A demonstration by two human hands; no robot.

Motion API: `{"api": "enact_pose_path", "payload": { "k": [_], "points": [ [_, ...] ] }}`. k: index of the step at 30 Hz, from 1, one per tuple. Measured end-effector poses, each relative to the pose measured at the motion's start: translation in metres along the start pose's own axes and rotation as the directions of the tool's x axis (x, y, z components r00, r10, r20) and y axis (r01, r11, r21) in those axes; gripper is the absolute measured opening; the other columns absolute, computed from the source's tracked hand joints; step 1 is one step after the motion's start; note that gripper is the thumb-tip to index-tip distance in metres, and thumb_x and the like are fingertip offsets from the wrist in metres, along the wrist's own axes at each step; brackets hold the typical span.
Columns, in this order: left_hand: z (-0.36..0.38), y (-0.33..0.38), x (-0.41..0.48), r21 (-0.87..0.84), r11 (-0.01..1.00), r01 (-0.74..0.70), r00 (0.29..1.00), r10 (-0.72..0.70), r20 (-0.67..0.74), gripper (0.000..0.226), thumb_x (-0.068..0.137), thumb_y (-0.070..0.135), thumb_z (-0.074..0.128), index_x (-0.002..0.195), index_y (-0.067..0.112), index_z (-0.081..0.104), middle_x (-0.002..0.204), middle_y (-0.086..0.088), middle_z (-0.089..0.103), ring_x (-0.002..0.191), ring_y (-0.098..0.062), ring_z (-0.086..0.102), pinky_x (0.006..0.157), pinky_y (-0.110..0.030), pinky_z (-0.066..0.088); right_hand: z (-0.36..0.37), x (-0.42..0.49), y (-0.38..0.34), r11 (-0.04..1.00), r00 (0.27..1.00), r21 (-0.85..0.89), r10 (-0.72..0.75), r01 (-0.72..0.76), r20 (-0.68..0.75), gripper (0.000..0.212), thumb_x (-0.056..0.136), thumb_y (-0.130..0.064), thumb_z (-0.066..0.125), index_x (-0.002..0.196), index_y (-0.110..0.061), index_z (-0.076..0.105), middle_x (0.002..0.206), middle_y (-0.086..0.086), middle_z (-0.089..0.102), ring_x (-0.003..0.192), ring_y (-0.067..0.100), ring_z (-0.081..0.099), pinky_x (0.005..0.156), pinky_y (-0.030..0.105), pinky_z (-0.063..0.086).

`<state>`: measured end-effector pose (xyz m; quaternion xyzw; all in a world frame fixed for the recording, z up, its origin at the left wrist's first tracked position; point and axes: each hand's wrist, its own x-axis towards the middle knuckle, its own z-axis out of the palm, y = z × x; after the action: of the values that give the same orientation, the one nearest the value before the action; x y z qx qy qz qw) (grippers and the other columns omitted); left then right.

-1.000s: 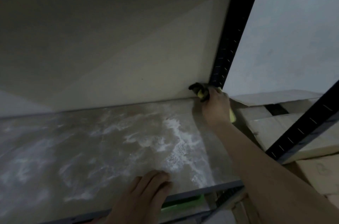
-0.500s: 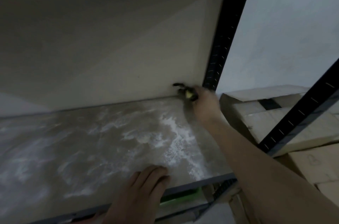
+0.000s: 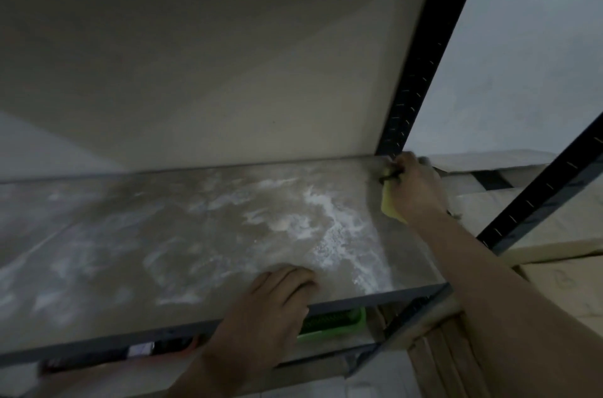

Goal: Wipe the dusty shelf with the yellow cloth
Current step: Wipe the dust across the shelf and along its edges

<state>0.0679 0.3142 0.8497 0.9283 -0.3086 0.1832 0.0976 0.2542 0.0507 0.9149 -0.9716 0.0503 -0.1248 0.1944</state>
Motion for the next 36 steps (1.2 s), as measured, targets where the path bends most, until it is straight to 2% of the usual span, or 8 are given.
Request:
{"api": "enact_pose_path", "payload": {
  "k": [4, 9, 14, 18, 22, 27, 32, 36],
  "points": [
    [-0.014, -0.036, -0.035, -0.052, 0.984, 0.171, 0.980, -0.176, -0.096, 0.033, 0.106, 0.042, 0.040, 0.123, 0.022, 0.061, 0.128, 0.003, 0.057, 0.116, -0.020, 0.053, 0.099, -0.031, 0.035, 0.017, -0.031, 0.023, 0.953, 0.998, -0.301, -0.027, 0.045, 0.063, 0.041, 0.095, -0.033, 0.048, 0.132, -0.018, 0.055, 0.127, 0.019, 0.052, 0.114, 0.039, 0.050, 0.096, 0.044, 0.043],
    [-0.020, -0.076, -0.059, 0.039, 0.964, 0.261, 0.962, -0.257, -0.087, 0.052, 0.109, 0.048, 0.027, 0.112, 0.012, 0.065, 0.120, -0.006, 0.058, 0.108, -0.027, 0.052, 0.094, -0.035, 0.035, 0.023, -0.052, 0.008, 0.988, 0.986, -0.056, -0.141, 0.146, 0.085, 0.036, 0.095, -0.021, 0.051, 0.130, -0.019, 0.059, 0.133, 0.013, 0.049, 0.107, 0.031, 0.055, 0.095, 0.039, 0.046],
    [-0.015, -0.076, -0.056, 0.047, 0.955, 0.292, 0.955, -0.288, -0.074, 0.049, 0.109, 0.051, 0.025, 0.109, 0.017, 0.059, 0.116, -0.002, 0.055, 0.105, -0.024, 0.051, 0.092, -0.034, 0.034, 0.030, -0.068, -0.019, 0.898, 0.885, 0.180, -0.431, 0.401, 0.177, 0.037, 0.090, -0.006, 0.053, 0.125, -0.014, 0.065, 0.119, 0.008, 0.059, 0.104, 0.024, 0.057, 0.082, 0.012, 0.037],
    [-0.016, -0.074, -0.055, 0.048, 0.964, 0.261, 0.965, -0.259, -0.048, 0.047, 0.110, 0.051, 0.023, 0.117, 0.021, 0.058, 0.121, 0.001, 0.055, 0.109, -0.023, 0.052, 0.097, -0.033, 0.034, 0.012, -0.038, 0.005, 0.946, 0.960, 0.213, -0.265, 0.243, 0.084, 0.041, 0.090, -0.010, 0.050, 0.129, -0.021, 0.060, 0.122, 0.007, 0.061, 0.112, 0.028, 0.058, 0.096, 0.031, 0.044],
    [-0.019, -0.073, -0.057, 0.053, 0.967, 0.248, 0.967, -0.251, 0.037, 0.057, 0.108, 0.056, 0.026, 0.135, 0.018, 0.060, 0.132, -0.004, 0.060, 0.122, -0.024, 0.052, 0.106, -0.036, 0.034, 0.021, -0.022, 0.016, 0.986, 0.968, -0.166, 0.029, 0.013, 0.250, 0.055, 0.093, -0.047, 0.043, 0.144, -0.027, 0.038, 0.150, 0.008, 0.035, 0.131, 0.040, 0.037, 0.108, 0.051, 0.031],
    [-0.027, -0.071, -0.053, 0.075, 0.975, 0.208, 0.965, -0.217, 0.147, 0.076, 0.102, 0.069, 0.037, 0.151, 0.013, 0.051, 0.153, -0.004, 0.050, 0.141, -0.024, 0.044, 0.119, -0.035, 0.025, 0.053, -0.047, -0.020, 0.965, 0.975, -0.167, -0.182, 0.202, 0.128, 0.050, 0.094, -0.030, 0.047, 0.142, -0.017, 0.042, 0.142, 0.013, 0.047, 0.118, 0.040, 0.044, 0.101, 0.046, 0.036],
    [-0.030, -0.071, -0.050, 0.105, 0.970, 0.218, 0.948, -0.236, 0.214, 0.081, 0.101, 0.073, 0.031, 0.150, 0.013, 0.053, 0.154, -0.002, 0.052, 0.143, -0.021, 0.046, 0.121, -0.034, 0.029, 0.065, -0.056, -0.063, 0.855, 0.826, 0.118, -0.518, 0.505, 0.223, 0.037, 0.089, -0.012, 0.056, 0.123, 0.004, 0.058, 0.129, 0.020, 0.059, 0.105, 0.030, 0.056, 0.092, 0.034, 0.047],
    [-0.029, -0.070, -0.050, 0.109, 0.967, 0.229, 0.941, -0.249, 0.229, 0.082, 0.100, 0.075, 0.029, 0.149, 0.015, 0.054, 0.154, -0.001, 0.052, 0.144, -0.020, 0.045, 0.120, -0.034, 0.030, 0.040, -0.012, -0.021, 0.953, 0.942, 0.040, -0.304, 0.302, 0.139, 0.031, 0.090, -0.016, 0.052, 0.121, -0.017, 0.060, 0.119, 0.011, 0.061, 0.107, 0.029, 0.059, 0.090, 0.037, 0.050]
  ]
}}
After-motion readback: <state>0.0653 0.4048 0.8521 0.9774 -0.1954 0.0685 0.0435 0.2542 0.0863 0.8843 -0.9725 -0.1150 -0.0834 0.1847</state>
